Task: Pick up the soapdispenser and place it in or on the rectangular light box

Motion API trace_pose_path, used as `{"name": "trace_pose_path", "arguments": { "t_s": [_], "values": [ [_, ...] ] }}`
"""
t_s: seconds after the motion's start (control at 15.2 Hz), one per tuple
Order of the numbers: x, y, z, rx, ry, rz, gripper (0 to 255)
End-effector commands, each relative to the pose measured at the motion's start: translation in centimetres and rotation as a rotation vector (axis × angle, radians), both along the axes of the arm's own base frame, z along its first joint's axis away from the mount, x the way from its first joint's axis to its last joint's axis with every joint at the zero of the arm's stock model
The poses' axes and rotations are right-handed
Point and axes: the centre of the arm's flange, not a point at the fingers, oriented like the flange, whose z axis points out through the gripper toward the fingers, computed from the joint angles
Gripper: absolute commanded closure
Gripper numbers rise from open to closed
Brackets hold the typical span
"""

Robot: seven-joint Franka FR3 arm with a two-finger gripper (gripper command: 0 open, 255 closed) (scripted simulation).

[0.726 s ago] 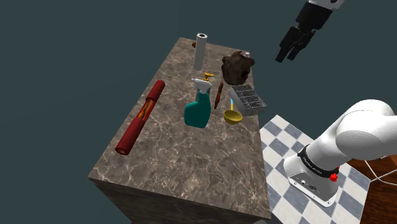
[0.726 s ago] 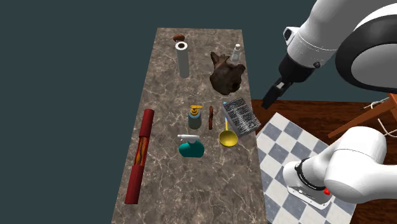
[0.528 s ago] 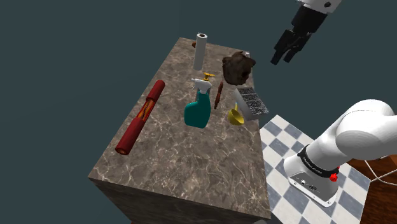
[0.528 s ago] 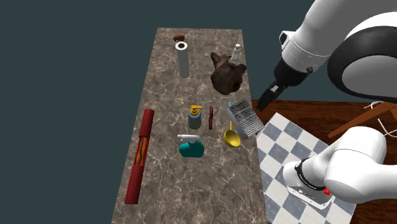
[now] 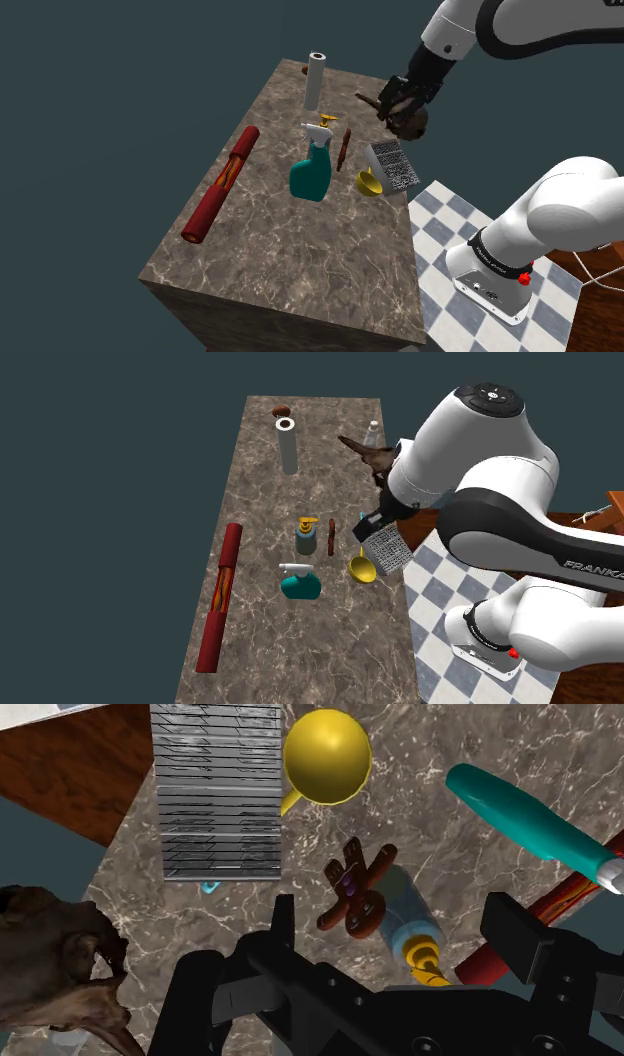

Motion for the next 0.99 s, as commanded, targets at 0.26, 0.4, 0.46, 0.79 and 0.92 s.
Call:
{"name": "trace_pose_path", "arguments": {
  "t_s": [0.26,0.4,0.46,0.79,0.92],
  "values": [
    [4.2,4.2,-5.1,-0.033,-0.083,-0.127,0],
    [5.8,5.4,-6.7,-0.044,-0.110,-0.168,0],
    [6.6,6.1,-7.5,-0.050,-0.123,-0.189,0],
    [10.7,8.6,-11.0,-0.077,-0.186,-0.286,0],
    [11.1,8.5,-12.0,-0.077,-0.185,-0.286,0]
  ]
}}
